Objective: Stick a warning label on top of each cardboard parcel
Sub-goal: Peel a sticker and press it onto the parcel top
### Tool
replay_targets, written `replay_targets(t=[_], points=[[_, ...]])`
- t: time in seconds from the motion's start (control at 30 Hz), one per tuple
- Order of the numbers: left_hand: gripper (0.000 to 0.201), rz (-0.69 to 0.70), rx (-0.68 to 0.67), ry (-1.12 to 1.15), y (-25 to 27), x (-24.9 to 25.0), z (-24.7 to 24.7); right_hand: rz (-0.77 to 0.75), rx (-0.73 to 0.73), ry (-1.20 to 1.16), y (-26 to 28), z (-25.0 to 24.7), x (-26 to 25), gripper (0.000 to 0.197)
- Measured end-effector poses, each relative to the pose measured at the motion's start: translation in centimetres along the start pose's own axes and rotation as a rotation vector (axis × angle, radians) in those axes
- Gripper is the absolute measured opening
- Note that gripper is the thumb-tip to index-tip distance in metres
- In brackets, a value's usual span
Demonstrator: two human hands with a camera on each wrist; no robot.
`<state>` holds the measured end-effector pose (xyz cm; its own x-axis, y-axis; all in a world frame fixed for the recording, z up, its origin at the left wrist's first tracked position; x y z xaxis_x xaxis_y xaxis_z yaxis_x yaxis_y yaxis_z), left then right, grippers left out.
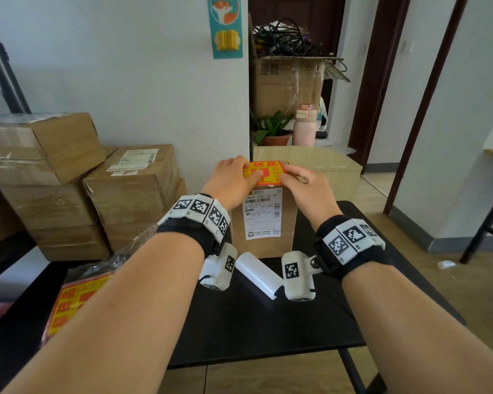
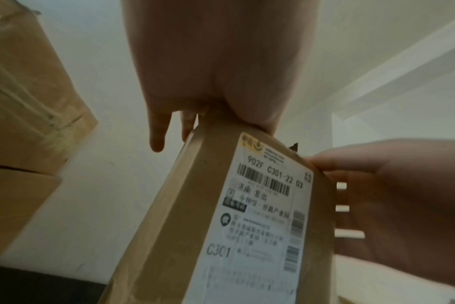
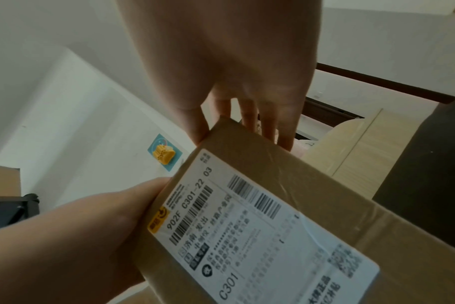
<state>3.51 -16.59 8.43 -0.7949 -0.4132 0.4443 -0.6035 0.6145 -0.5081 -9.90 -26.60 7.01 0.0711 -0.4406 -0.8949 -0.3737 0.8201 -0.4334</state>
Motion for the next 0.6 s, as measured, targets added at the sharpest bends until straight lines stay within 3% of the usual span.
replay_targets(t=[0.17,0.27,0.33,0.47,0.6], points=[[0.048,0.001,-0.060,-0.001,0.4,-0.2,0.3,0.102,0.010,-0.104,0.3,0.1,0.8,0.033],[0.048,0.146,-0.014,-0.186,0.8,1.3,-0.6,0.030,-0.018,0.131,-0.3,1.0,0.0,0.038],[0.046,0.202,0.036,-0.160,0.9,2.3,-1.2,-0.025,-0.063,0.261,-0.7,1.7,-1.1,0.042],[0.043,0.184,-0.051,-0.011,2.0,2.6,-0.9,-0.060,-0.101,0.359,-1.1,1.8,-1.6,0.038],[0.047,0.173,-0.070,-0.019,2.1,2.0,-0.4,-0.121,-0.069,0.406,-1.1,2.0,-1.6,0.036]])
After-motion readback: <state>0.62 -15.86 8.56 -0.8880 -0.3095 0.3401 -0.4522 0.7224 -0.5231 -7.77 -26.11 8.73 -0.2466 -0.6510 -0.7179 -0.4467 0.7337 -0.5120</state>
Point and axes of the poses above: each hand's wrist, its own y-axis away from the middle knuckle, its own z-axis out of the palm, x = y × z, the point moved 10 cm from there along -y, towards the middle knuckle, and after that the axes turned 14 degrees about x, right-handed, at the moved point
